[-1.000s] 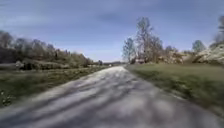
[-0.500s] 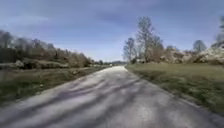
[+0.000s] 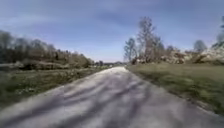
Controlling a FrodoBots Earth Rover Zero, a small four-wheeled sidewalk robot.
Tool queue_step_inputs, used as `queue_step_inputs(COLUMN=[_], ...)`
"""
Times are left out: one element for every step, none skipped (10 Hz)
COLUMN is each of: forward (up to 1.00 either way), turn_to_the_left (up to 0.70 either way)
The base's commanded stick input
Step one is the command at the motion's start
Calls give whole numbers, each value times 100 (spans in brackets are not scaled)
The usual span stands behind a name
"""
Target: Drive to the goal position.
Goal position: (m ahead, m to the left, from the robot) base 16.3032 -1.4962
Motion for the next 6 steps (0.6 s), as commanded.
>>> queue_step_inputs(forward=[85,85,85,85,85,85], turn_to_the_left=[0,0,0,0,0,0])
